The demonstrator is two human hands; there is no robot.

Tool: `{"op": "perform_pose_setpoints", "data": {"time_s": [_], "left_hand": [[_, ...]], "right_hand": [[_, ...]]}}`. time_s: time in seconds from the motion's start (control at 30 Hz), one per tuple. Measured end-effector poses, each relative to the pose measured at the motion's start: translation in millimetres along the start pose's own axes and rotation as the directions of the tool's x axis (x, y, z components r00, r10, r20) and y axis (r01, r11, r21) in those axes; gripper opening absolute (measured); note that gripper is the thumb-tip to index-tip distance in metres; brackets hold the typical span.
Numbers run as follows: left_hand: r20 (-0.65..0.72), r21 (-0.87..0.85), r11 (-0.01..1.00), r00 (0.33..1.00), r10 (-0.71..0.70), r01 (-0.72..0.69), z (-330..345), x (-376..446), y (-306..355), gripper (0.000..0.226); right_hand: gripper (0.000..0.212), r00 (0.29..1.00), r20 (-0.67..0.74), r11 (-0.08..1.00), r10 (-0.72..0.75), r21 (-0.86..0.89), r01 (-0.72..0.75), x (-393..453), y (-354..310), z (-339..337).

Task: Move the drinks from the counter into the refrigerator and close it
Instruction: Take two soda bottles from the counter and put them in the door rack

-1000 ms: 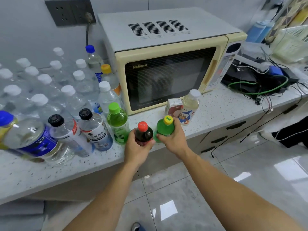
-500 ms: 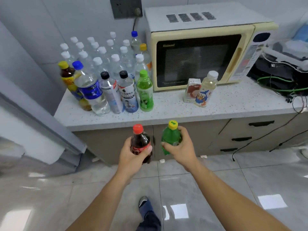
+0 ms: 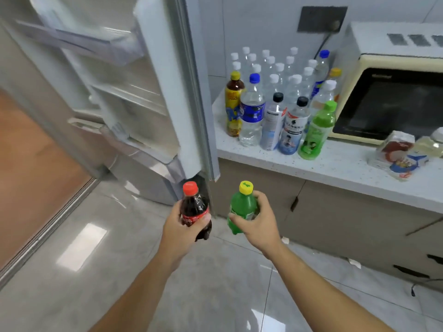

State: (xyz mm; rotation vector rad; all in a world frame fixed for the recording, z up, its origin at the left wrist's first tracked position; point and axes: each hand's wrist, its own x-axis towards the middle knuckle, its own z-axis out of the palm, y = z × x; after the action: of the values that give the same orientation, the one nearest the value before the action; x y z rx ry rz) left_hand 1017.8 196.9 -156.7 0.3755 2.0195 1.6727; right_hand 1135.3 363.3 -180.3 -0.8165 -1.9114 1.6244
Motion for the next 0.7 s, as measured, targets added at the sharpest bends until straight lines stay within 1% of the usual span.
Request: {"op": "perform_pose_setpoints", "data": {"time_s": [0.07,0.17,0.37,0.47,0.53,0.63,0.7], "left_hand": [[-0.062,-0.005,1.000,0.998,0.009,-0.010,-37.4,3.3,-0.8,0.051],[-0.112,-0.019,0.998,0.992,0.058,-0.060,-94.3,10.2,-0.1,0.042],[-0.194,-0.038,0.991,0.973,0.122,-0.131,-211.5,35.6,2.6,0.043],[-0.218,-0.013,0.985,0.962,0.163,-0.170,-257.9,56.4,7.0,0.051],[-0.209,0.002,0.985,0.963,0.170,-0.174,-278.2,74.2,13.1,0.055],[-0.196,0.022,0.983,0.964,0.182,-0.181,-296.3,110.0,28.3,0.063],[-0.195,0.055,0.975,0.955,0.223,-0.216,-300.4,137.4,42.5,0.070]], "right_hand": [[0.058,0.999,0.043,0.999,-0.033,-0.009,0.034,2.2,-12.5,33.9],[0.060,0.993,0.092,0.997,-0.077,-0.014,0.079,5.2,-33.0,91.4],[0.060,0.978,0.137,0.987,-0.159,0.014,0.159,16.2,-81.8,210.1],[0.061,0.969,0.124,0.977,-0.213,0.035,0.210,26.7,-105.9,253.1],[0.061,0.964,0.109,0.970,-0.242,0.041,0.239,35.7,-119.0,270.5],[0.061,0.961,0.056,0.963,-0.270,0.029,0.268,52.2,-134.4,284.1],[0.066,0.958,0.001,0.958,-0.286,-0.022,0.286,68.0,-141.7,288.3]]}}
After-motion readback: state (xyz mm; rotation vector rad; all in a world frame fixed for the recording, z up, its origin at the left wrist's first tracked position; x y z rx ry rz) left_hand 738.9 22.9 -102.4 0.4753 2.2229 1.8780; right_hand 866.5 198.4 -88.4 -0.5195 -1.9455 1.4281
